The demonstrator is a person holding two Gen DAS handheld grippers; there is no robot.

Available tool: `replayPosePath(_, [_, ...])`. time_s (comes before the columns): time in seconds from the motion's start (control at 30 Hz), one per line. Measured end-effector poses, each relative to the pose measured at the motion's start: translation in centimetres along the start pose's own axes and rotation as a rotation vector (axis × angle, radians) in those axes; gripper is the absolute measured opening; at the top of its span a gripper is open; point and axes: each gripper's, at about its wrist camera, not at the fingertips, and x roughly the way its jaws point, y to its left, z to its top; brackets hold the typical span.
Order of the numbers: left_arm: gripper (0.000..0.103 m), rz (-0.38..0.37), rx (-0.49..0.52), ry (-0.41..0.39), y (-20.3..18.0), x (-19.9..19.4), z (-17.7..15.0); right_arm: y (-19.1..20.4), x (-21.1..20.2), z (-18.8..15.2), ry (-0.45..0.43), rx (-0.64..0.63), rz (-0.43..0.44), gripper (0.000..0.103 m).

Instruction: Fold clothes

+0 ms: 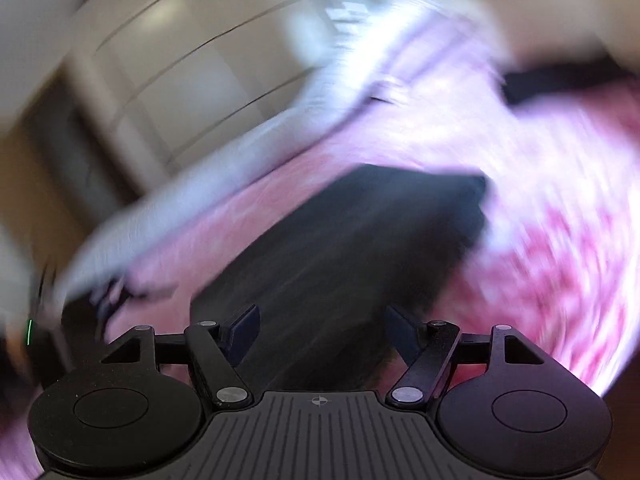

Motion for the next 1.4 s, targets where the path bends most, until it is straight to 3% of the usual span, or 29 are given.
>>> replayPosePath(0.13, [0.067, 0.029, 0.037, -0.074, 0.2, 2.2, -0.3, 6.5, 0.7, -1.8, 0.063, -0.376, 0.016, 0.073])
replayPosePath(0.23, [0.068, 0.006, 0.036, -0.126, 0.9, 2.8, -0.9, 10.7, 3.0, -4.4, 0.148, -0.640, 0.029, 0.073])
replayPosePath(0.3, [0.056, -0.023, 0.028, -0.130, 0.9, 3.1, -1.3, 12.9, 4.7, -6.4, 0.213, -0.793, 0.030, 0.073])
replayPosePath(0.33, [0.043, -0.037, 0.023, -0.130, 0.9, 3.2, -1.4, 13.6, 5.4, -7.6, 0.224, -0.880, -0.006, 0.073])
replayPosePath(0.37, [0.037, -0.052, 0.019, -0.131, 0.8, 3.4, -1.6, 14.4, 6.1, -8.7, 0.235, -0.968, -0.043, 0.073])
replayPosePath(0.47, [0.032, -0.049, 0.021, -0.109, 0.6, 3.4, -1.1, 14.8, 7.3, -9.6, 0.241, -1.116, -0.142, 0.064])
replayPosePath(0.57, [0.027, -0.061, -0.009, -0.076, 0.9, 3.3, -0.2, 14.0, 7.5, -9.4, 0.244, -1.193, -0.178, 0.060])
replayPosePath(0.6, [0.026, -0.063, -0.024, -0.063, 1.2, 3.1, 0.1, 13.8, 7.5, -9.5, 0.241, -1.223, -0.177, 0.051])
replayPosePath(0.63, [0.025, -0.059, -0.057, -0.052, 1.8, 2.4, 0.4, 13.6, 7.1, -9.1, 0.235, -1.231, -0.170, 0.035])
replayPosePath(0.7, [0.024, -0.051, -0.126, -0.029, 3.0, 1.0, 1.2, 13.2, 6.3, -8.3, 0.224, -1.246, -0.155, 0.022])
replayPosePath(0.8, [0.023, -0.084, -0.238, -0.013, 4.4, -2.2, 4.0, 11.9, 3.7, -6.5, 0.199, -1.269, -0.185, 0.021])
replayPosePath(0.9, [0.023, -0.142, -0.314, -0.038, 3.9, -5.1, 8.2, 9.6, 1.0, -6.2, 0.228, -1.309, -0.216, 0.021])
replayPosePath(1.07, [0.023, -0.158, -0.326, -0.043, 1.3, -6.7, 14.8, 5.2, -1.4, -8.5, 0.302, -1.237, -0.357, 0.025])
replayPosePath(1.2, [0.023, -0.161, -0.362, -0.017, 0.9, -6.2, 15.2, 3.7, -3.9, -9.1, 0.284, -1.013, -0.409, 0.038])
replayPosePath(1.27, [0.024, -0.176, -0.392, -0.017, 1.3, -6.4, 14.7, 3.0, -5.7, -8.0, 0.247, -0.793, -0.400, 0.050])
replayPosePath(1.33, [0.024, -0.191, -0.422, -0.016, 1.8, -6.6, 14.2, 1.0, -7.5, -6.8, 0.218, -0.453, -0.327, 0.062])
replayPosePath(1.4, [0.023, -0.197, -0.436, -0.016, 1.7, -7.1, 13.7, -2.9, -8.6, -6.3, 0.193, -0.032, -0.187, 0.073])
